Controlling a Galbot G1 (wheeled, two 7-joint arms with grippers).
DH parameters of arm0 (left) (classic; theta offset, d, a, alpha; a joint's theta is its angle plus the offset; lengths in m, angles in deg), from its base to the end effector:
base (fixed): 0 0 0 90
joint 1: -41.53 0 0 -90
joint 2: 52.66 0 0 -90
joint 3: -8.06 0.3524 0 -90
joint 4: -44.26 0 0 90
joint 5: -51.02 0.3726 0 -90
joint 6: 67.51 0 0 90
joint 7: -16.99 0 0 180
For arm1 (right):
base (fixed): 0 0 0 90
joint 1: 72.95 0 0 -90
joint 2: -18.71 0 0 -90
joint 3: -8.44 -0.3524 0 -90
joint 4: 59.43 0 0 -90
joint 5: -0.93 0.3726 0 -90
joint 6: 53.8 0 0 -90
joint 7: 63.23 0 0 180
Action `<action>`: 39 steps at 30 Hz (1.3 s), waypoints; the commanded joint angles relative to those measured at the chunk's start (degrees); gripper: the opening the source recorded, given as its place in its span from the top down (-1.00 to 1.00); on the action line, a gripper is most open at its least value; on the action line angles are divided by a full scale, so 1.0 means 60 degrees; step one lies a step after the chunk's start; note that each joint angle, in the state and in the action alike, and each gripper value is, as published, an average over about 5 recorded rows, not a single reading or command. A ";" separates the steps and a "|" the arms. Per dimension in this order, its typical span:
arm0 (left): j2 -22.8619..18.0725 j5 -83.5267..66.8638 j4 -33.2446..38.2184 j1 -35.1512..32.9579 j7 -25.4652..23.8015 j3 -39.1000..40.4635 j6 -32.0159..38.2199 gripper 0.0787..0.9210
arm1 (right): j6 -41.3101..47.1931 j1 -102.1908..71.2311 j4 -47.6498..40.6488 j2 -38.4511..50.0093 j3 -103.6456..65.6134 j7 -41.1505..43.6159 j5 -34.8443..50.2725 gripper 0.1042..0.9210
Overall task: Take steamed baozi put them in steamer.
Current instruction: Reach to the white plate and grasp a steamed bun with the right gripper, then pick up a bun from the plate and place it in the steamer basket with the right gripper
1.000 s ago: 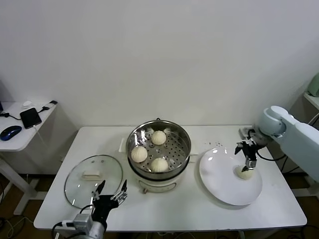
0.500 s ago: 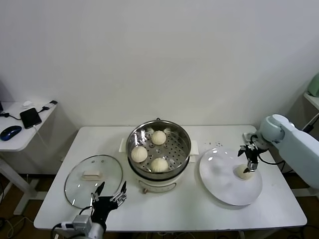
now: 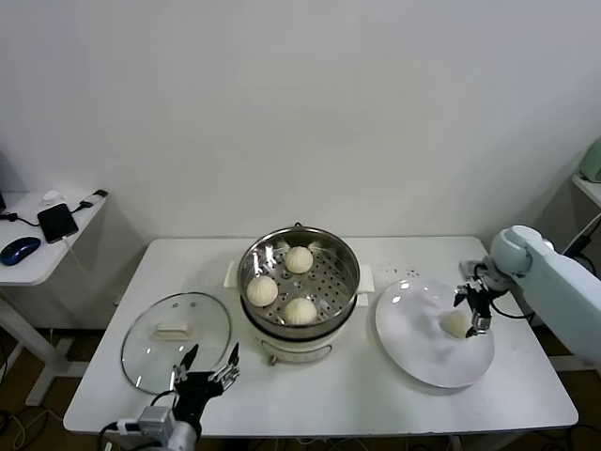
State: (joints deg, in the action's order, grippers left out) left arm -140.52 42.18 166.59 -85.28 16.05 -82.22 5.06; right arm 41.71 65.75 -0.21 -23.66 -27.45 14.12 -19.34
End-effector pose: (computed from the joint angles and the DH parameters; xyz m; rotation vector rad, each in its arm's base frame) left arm 0.1604 0.0073 -0.3111 -0.0637 -2.7538 0.1695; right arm 0.5428 -0.2265 -0.2270 1.2233 -1.2734 1.1910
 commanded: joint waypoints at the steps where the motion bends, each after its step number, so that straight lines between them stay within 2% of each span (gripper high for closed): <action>1: 0.0004 -0.0001 -0.0027 -0.0010 0.0001 -0.0007 0.0011 -0.77 | -0.0255 -0.0084 -0.0462 -0.0289 -0.0131 -0.0120 -0.0435 -0.76; 23: -0.0014 0.0013 -0.0138 0.0010 0.0005 0.0008 0.0022 -0.77 | -0.0249 -0.0149 -0.0748 -0.0590 -0.0282 -0.0181 -0.0743 -0.73; 31: -0.0010 0.0012 -0.0169 0.0024 0.0004 0.0003 0.0024 -0.77 | -0.0194 -0.0073 -0.0699 -0.0524 -0.0235 -0.0174 -0.0731 -0.36; 39: -0.0032 0.0022 -0.0177 0.0083 0.0014 0.0062 0.0034 -0.77 | 0.0177 0.0573 -0.0272 -0.0180 0.0321 -0.0045 -0.0121 -0.16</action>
State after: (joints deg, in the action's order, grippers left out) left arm -140.64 42.24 165.54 -84.90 16.08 -81.98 5.20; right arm 41.45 66.39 -3.41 -25.85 -27.92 13.50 -22.61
